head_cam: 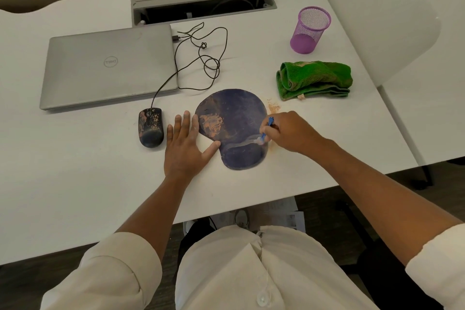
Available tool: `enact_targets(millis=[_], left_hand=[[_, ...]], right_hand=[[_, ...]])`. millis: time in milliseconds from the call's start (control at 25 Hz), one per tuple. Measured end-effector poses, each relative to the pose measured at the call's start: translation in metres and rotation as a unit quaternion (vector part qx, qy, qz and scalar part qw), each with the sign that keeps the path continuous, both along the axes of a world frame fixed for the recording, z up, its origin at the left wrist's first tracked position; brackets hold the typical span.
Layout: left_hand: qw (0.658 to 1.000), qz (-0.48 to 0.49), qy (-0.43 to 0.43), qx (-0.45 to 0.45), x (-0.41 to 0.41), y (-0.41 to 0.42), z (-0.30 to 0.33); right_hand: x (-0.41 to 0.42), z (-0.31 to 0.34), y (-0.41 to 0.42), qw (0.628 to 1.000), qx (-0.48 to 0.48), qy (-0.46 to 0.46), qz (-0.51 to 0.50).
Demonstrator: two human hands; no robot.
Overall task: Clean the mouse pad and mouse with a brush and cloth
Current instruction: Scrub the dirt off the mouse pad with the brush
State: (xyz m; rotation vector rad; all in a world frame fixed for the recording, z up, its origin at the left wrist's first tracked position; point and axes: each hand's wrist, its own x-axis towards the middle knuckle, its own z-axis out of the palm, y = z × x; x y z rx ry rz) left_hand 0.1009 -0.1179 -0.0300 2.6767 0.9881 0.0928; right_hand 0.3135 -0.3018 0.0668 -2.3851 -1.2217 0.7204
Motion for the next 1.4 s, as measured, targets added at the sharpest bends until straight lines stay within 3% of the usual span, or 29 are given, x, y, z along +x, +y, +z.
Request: enact_targets(millis=[80,160,240,360,440,520,600,680,800,960,1040,1120,1280,1400], left_hand=[[1.0,0.002,-0.001,0.0,0.0,0.0,0.0],[1.0,0.003,0.001,0.0,0.0,0.0,0.0],[1.0,0.0,0.004,0.0,0.0,0.0,0.0],[1.0,0.0,0.005,0.0,0.0,0.0,0.0],[1.0,0.001,0.005,-0.001,0.0,0.001,0.0],[1.0,0.0,0.008,-0.001,0.0,0.001,0.0],[1.0,0.0,0.006,0.0,0.0,0.0,0.0],[1.0,0.0,0.005,0.0,0.0,0.0,-0.001],[1.0,0.001,0.004,-0.003,0.0,0.001,-0.001],[1.0,0.002,0.003,0.002,0.001,0.001,-0.001],[1.0,0.002,0.004,0.001,0.0,0.001,-0.002],[1.0,0.002,0.005,0.0,0.001,0.001,-0.001],[1.0,0.002,0.001,0.0,0.0,0.0,-0.001],[1.0,0.001,0.0,0.001,0.0,0.0,0.0]], right_hand=[[0.004,-0.002,-0.003,0.996,0.029,-0.079,-0.04],[0.006,-0.001,-0.004,0.996,0.063,-0.031,-0.055],[0.004,-0.003,-0.006,0.999,0.021,0.011,-0.037],[0.004,-0.005,-0.012,0.993,0.028,-0.09,-0.067],[0.004,-0.004,-0.012,0.992,0.081,-0.05,-0.081],[-0.001,-0.006,-0.012,0.997,0.058,-0.004,-0.054],[-0.001,-0.01,-0.013,0.996,0.042,-0.054,-0.064],[0.004,-0.01,-0.013,0.988,0.085,-0.081,-0.098],[0.005,-0.011,-0.009,0.994,0.077,0.01,-0.076],[0.009,-0.015,-0.009,0.987,0.074,-0.084,-0.116],[0.011,-0.014,-0.007,0.984,0.118,-0.038,-0.124],[0.009,-0.014,-0.006,0.991,0.099,0.013,-0.087],[0.017,-0.015,-0.004,0.979,0.099,-0.12,-0.13],[0.019,-0.009,0.002,0.976,0.165,-0.055,-0.13]])
